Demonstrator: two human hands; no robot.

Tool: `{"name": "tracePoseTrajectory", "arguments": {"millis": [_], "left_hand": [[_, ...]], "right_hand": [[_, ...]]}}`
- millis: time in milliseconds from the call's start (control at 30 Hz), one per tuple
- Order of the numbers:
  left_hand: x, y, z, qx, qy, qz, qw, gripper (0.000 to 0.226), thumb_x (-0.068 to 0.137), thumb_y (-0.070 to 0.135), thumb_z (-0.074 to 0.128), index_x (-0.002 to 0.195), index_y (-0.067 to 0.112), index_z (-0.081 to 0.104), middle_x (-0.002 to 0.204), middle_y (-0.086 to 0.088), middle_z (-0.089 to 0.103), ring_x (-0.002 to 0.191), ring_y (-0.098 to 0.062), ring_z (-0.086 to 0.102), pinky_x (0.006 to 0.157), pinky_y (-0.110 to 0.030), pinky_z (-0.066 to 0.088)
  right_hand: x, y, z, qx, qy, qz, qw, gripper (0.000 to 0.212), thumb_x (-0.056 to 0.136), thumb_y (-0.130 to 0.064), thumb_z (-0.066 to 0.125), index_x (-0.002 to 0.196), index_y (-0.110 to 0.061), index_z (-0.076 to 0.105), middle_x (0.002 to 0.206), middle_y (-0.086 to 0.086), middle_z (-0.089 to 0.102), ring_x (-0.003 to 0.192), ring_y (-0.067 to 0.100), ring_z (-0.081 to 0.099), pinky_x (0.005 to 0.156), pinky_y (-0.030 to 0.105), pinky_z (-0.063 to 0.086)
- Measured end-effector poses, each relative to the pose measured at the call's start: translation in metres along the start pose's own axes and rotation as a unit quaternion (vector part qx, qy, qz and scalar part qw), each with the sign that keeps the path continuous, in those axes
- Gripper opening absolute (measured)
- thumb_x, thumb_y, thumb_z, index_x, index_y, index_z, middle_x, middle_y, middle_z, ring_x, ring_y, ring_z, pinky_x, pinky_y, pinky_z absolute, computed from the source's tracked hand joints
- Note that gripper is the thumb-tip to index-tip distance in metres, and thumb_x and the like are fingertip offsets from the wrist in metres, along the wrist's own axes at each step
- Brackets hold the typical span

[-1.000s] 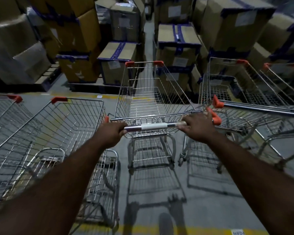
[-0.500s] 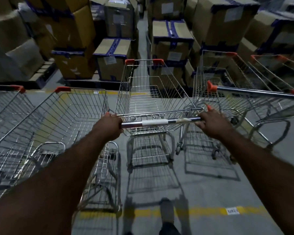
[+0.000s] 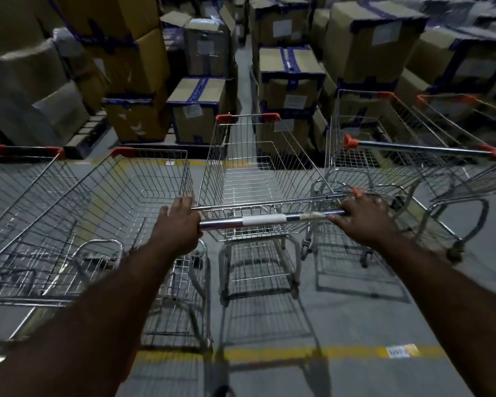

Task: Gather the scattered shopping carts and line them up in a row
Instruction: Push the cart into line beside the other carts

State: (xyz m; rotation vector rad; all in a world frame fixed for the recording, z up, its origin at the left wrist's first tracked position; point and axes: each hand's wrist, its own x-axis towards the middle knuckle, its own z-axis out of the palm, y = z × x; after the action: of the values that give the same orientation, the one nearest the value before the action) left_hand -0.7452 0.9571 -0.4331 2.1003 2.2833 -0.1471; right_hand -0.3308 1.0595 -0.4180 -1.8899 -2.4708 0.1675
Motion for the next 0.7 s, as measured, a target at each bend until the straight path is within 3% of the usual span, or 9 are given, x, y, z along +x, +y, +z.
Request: {"name": "tracePoseTrajectory", "arguments": {"millis": [100,267,333,400,567,700], "left_hand": [[-0.017,0.008,0.002,0.008,0.001,-0.011,1.0,0.039,0.096,0.039,0.058,0.132,0.024,0.053,0.167,-0.013,0.003,0.154,-0.033,0.001,0.119,-0.06,0.005],[-0.051,0.02,0.006,0.01,0.011,-0.032,0.999,0.034,0.095,0.028,0.059,0.127,0.017,0.053,0.165,-0.016,0.012,0.151,-0.034,0.015,0.121,-0.061,0.014],[-0.062,0.019,0.008,0.018,0.013,-0.036,0.999,0.033,0.095,0.027,0.059,0.126,0.015,0.054,0.164,-0.018,0.014,0.149,-0.036,0.021,0.12,-0.062,0.015],[-0.069,0.015,0.01,0.022,0.008,-0.032,0.999,0.035,0.094,0.028,0.061,0.126,0.015,0.054,0.162,-0.02,0.015,0.144,-0.038,0.028,0.118,-0.062,0.02],[-0.093,0.02,0.008,-0.007,0.002,-0.035,0.999,0.031,0.093,0.027,0.064,0.117,0.01,0.055,0.146,-0.017,0.031,0.118,-0.033,0.049,0.104,-0.052,0.045],[-0.104,0.021,-0.001,-0.032,-0.029,-0.043,0.998,0.041,0.09,0.027,0.071,0.122,0.008,0.054,0.149,-0.014,0.031,0.105,-0.028,0.058,0.089,-0.044,0.054]], "right_hand": [[-0.016,0.003,0.001,0.011,-0.004,0.002,1.0,0.058,0.094,-0.069,0.041,0.128,-0.027,0.061,0.152,0.012,0.045,0.152,0.026,0.02,0.118,0.06,0.013],[-0.05,0.0,0.0,0.003,0.006,0.004,1.0,0.055,0.095,-0.066,0.046,0.122,-0.022,0.065,0.147,0.016,0.049,0.146,0.03,0.031,0.113,0.053,0.023],[-0.064,-0.002,0.002,0.011,0.017,0.007,1.0,0.062,0.09,-0.073,0.041,0.111,-0.023,0.068,0.126,0.016,0.061,0.125,0.034,0.049,0.098,0.048,0.038],[-0.079,-0.005,0.004,0.013,0.044,-0.001,0.999,0.062,0.088,-0.075,0.04,0.103,-0.022,0.069,0.107,0.013,0.063,0.108,0.035,0.056,0.085,0.043,0.043],[-0.104,-0.006,0.002,0.004,0.066,-0.006,0.998,0.05,0.092,-0.066,0.052,0.103,-0.021,0.07,0.11,0.014,0.063,0.111,0.035,0.056,0.092,0.046,0.043],[-0.112,-0.005,0.003,0.036,0.044,-0.014,0.998,0.046,0.092,-0.063,0.052,0.099,-0.021,0.069,0.112,0.011,0.063,0.119,0.032,0.051,0.096,0.048,0.039]]}}
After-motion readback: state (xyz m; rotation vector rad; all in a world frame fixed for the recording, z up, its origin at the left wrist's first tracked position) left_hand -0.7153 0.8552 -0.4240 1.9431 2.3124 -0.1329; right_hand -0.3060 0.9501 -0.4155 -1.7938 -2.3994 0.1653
